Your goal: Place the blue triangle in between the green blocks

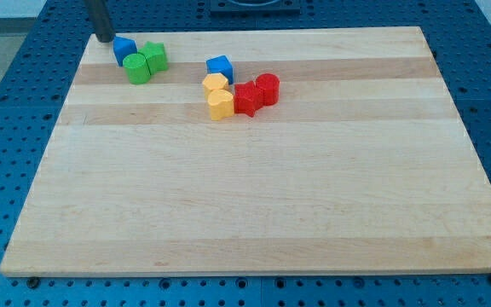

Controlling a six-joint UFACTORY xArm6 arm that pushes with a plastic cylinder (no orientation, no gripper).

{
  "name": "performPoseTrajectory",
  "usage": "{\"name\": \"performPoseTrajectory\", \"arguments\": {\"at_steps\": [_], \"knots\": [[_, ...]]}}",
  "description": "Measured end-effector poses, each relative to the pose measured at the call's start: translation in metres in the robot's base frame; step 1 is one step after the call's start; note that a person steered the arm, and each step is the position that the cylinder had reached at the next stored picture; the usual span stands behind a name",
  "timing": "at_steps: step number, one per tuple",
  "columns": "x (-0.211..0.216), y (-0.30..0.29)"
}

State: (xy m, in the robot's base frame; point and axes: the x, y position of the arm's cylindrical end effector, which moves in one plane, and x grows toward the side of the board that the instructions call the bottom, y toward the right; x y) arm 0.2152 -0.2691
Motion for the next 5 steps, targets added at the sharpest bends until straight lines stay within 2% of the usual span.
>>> {"name": "performPoseTrajectory", "arguments": {"at_steps": [1, 2, 4, 5], "knots": [[0.016, -0.001], [0.015, 0.033], [0.066, 0.115], [0.073, 0.134]]}}
